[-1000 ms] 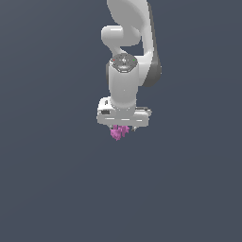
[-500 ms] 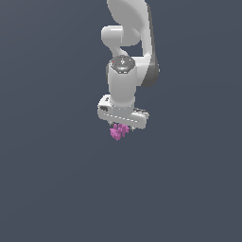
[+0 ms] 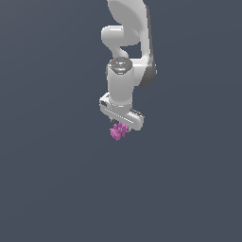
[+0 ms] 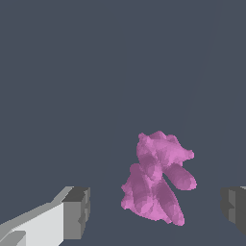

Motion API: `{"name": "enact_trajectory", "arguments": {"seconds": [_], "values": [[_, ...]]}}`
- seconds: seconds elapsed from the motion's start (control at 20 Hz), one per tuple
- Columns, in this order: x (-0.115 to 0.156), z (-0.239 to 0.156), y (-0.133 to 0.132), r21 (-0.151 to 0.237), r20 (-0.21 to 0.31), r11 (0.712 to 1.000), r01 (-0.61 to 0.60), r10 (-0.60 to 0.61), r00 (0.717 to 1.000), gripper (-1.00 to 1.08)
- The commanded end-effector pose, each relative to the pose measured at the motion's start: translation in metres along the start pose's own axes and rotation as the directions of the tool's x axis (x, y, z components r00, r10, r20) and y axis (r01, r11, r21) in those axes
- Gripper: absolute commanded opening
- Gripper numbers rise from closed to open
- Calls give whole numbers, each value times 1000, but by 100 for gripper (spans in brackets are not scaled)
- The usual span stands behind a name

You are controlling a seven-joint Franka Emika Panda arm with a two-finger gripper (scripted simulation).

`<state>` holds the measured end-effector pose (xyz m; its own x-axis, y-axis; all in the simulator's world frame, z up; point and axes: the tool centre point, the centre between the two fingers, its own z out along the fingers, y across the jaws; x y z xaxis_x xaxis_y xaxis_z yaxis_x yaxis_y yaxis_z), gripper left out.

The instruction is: Pick up the object and move it to a goal position.

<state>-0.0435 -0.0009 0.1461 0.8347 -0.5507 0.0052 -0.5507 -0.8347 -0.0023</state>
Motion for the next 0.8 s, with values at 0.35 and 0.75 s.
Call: {"name": "enact_trajectory", "arguments": {"seconds": [0.35,0.75], "values": [[-13,10,14,-3,3,975,-221,221,975,100],[-18,13,19,-4,4,954,-301,301,954,100]]}}
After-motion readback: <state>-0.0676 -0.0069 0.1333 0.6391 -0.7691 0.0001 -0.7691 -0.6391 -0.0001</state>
